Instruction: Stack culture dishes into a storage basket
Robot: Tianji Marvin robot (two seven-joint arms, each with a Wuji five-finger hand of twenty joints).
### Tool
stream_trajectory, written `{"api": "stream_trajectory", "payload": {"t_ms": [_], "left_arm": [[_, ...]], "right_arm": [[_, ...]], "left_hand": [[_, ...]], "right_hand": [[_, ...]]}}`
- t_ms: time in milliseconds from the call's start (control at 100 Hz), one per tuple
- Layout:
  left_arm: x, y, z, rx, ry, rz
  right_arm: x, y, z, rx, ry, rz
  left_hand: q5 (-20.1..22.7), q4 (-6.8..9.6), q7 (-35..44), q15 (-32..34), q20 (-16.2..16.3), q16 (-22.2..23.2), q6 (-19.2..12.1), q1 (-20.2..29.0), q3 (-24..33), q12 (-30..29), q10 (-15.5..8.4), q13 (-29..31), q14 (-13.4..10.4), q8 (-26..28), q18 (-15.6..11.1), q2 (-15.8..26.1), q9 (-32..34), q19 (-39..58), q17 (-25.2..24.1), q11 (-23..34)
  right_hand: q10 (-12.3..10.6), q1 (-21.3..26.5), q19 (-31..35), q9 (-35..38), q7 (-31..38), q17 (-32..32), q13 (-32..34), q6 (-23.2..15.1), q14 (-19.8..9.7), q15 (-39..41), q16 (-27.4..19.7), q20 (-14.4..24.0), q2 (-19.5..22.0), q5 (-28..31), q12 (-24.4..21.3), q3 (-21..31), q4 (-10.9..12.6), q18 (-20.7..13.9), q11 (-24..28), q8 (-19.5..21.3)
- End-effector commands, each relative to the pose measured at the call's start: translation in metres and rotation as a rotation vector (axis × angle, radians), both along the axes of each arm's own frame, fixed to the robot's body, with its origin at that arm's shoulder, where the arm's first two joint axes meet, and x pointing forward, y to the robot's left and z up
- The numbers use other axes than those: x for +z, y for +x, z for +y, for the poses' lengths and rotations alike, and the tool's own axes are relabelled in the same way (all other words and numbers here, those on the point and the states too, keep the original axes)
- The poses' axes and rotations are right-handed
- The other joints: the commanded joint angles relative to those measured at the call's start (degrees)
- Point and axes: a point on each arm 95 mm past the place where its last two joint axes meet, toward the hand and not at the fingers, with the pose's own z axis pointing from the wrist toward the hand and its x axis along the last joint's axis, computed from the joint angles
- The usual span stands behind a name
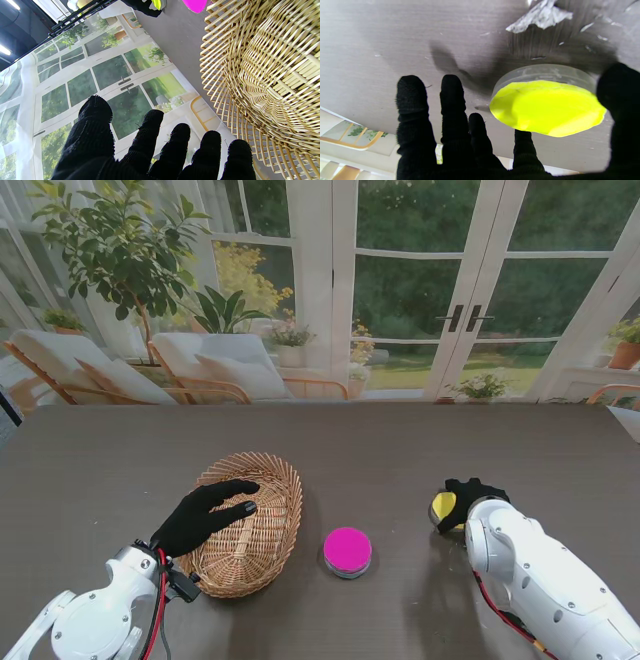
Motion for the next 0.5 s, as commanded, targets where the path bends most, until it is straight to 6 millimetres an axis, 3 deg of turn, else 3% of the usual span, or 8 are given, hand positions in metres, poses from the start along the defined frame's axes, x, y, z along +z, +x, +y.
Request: {"api": "stream_trajectory", "payload": {"t_ms": [0, 160, 490], "left_arm": [[-0.0012, -0.0008, -0.0022, -0.017, -0.001, 0.014], [-0.0013, -0.0006, -0.0023, -0.018, -0.001, 0.016], [-0.0015, -0.0006, -0.0024, -0.020, -0.001, 0.022]], "right_arm": [[-0.0049, -0.0050, 0.0033, 0.000, 0.009, 0.015], [-0.0077, -0.0069, 0.0031, -0.004, 0.023, 0.013], [-0.0133, -0.0103, 0.0038, -0.004, 0.034, 0.012]], "left_hand": [[1.6, 0.53, 0.3, 0.3, 0.3, 0.4, 0.1, -0.5, -1.3, 0.4, 0.0, 1.6, 0.2, 0.4, -0.3, 2.7, 1.3, 0.5, -0.1, 0.1], [1.5, 0.52, 0.2, 0.3, 0.3, 0.4, 0.0, -0.5, -1.4, 0.4, -0.1, 1.6, 0.1, 0.4, -0.3, 2.8, 1.3, 0.5, -0.2, 0.1], [1.6, 0.51, 0.2, 0.3, 0.3, 0.4, 0.1, -0.5, -1.4, 0.4, 0.1, 1.6, 0.2, 0.4, -0.4, 2.9, 1.3, 0.5, -0.2, 0.1]], "right_hand": [[2.3, 1.9, 2.9, 1.0, -0.2, -11.6, 2.2, 0.1, -0.4, 1.5, 1.1, 0.6, -3.5, 1.5, 1.3, 4.4, 1.9, 2.5, 1.6, 1.3], [2.1, 4.7, 4.1, 3.7, 0.7, -9.6, 3.9, -0.7, -0.5, 2.5, 1.2, 0.4, -4.5, 2.9, 2.2, 3.4, 1.9, 2.2, 3.2, 1.8], [1.4, 4.4, 4.9, 4.7, 1.4, -8.1, 5.2, -2.1, -0.2, 2.3, 0.9, -0.4, -4.0, 4.6, 2.5, 2.8, 1.7, 2.3, 3.9, 2.2]]}}
